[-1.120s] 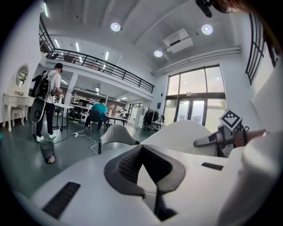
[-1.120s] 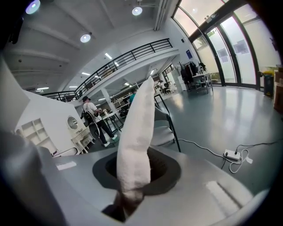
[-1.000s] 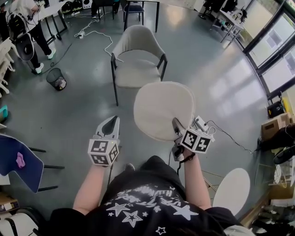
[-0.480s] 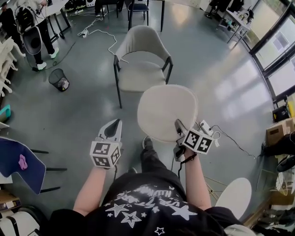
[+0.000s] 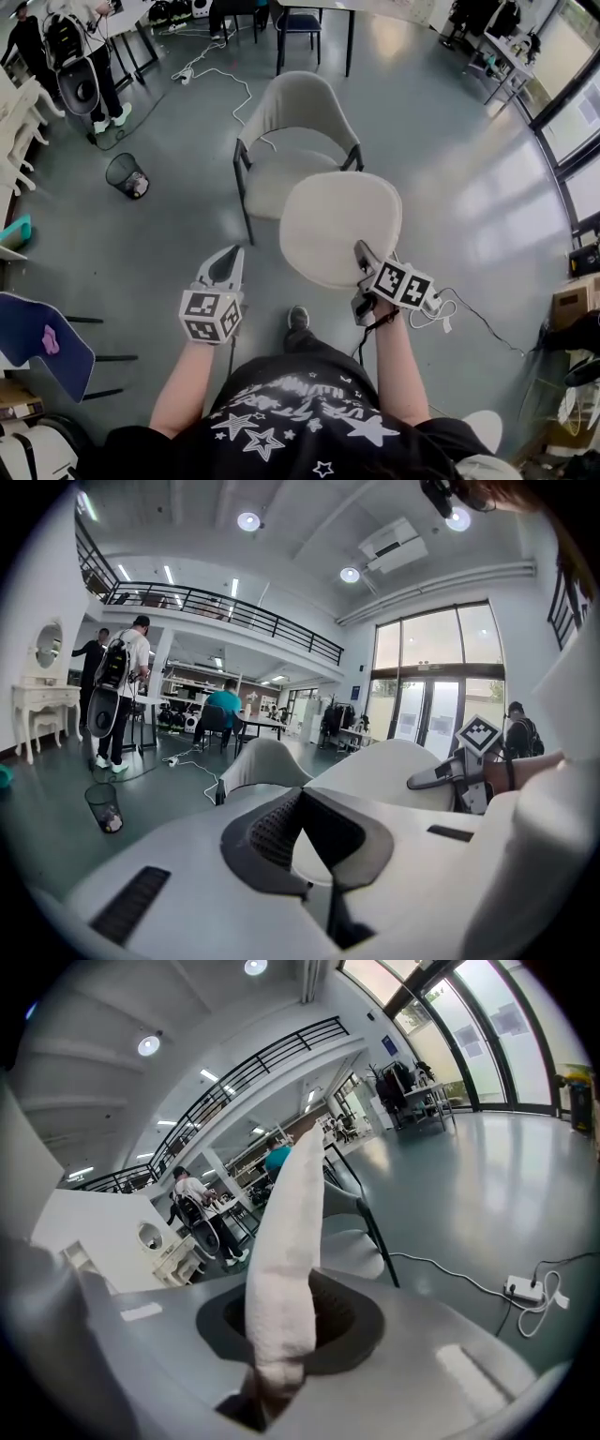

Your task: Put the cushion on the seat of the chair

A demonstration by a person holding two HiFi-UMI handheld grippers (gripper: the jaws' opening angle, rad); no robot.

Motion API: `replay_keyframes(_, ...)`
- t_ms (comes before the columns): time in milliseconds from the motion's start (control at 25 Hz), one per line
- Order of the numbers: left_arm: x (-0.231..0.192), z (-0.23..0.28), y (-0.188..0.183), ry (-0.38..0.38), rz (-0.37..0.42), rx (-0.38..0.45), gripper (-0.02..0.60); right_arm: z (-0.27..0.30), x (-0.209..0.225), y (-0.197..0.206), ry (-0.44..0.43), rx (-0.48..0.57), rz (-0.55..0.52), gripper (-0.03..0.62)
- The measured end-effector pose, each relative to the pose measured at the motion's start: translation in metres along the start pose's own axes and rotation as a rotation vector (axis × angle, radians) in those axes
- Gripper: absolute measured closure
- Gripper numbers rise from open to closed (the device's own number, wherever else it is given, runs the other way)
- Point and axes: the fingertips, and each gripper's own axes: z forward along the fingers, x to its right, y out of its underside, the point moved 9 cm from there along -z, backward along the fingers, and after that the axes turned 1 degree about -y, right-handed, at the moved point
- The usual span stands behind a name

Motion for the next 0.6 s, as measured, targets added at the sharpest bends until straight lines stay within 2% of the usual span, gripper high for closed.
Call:
replay_keyframes(360,-0.006,0.075,-0.019,-0.052,-0.024,-0.012,0.575,0.069,0.027,-0.061,-0.036,-0.04,-0.017,0.537)
replay_keyframes(600,-0.02,0.1,-0.032,-0.17,-0.041,0.003,0.575,0.097,0.044,-0.084,-0.053,-0.072,-0.027,0.537)
